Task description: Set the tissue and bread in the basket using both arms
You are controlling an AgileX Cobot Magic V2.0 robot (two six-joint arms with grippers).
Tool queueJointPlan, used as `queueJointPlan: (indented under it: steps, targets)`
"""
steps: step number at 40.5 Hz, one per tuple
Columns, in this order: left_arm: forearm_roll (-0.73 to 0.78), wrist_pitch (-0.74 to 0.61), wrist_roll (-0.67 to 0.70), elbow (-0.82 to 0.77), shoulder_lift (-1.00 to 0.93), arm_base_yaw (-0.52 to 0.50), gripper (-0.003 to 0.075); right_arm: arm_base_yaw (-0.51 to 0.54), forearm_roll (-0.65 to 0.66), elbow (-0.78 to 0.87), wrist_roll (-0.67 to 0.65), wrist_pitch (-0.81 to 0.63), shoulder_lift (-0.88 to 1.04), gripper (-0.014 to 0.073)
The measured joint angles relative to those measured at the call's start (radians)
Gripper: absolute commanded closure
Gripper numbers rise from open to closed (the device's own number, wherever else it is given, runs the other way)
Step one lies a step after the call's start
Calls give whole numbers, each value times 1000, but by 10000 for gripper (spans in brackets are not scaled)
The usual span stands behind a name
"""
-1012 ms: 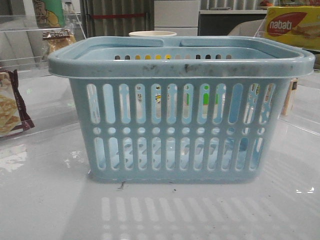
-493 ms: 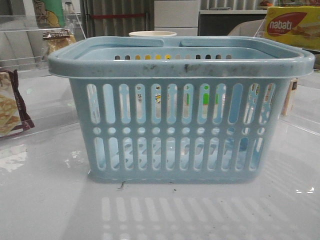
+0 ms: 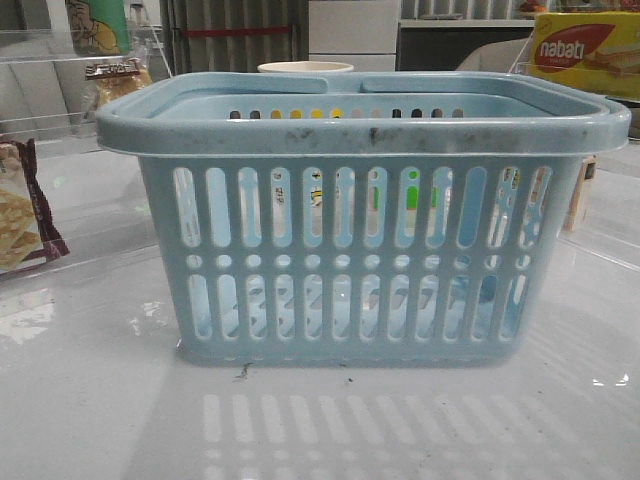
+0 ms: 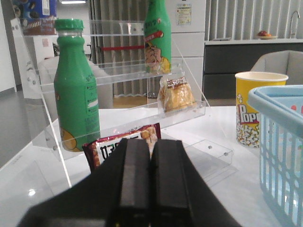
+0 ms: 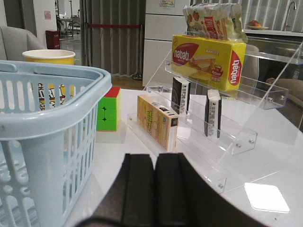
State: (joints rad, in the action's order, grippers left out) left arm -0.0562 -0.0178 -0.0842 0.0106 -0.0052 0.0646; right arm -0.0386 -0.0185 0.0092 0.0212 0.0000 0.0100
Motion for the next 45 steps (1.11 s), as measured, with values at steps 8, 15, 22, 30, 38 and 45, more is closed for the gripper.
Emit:
queueJointPlan:
  steps: [8, 15, 22, 30, 38, 45]
  targets:
    - [-7, 81, 0, 181, 0, 0, 629, 0, 0, -196, 0, 85, 0, 537]
    - [-7, 162, 0, 385, 94, 0, 629, 0, 0, -409, 0, 185, -87, 537]
    - [-7, 287, 0, 586, 262, 0, 629, 0, 0, -596, 0, 334, -250, 537]
    - [-7, 453, 0, 727, 453, 0, 629, 0, 18, -705, 0, 464, -429, 537]
    - [-7, 555, 0, 734, 596, 0, 629, 0, 18, -712, 2, 573, -566, 537]
    - [-7, 601, 0, 734, 687, 0, 629, 0, 18, -712, 2, 622, -656, 537]
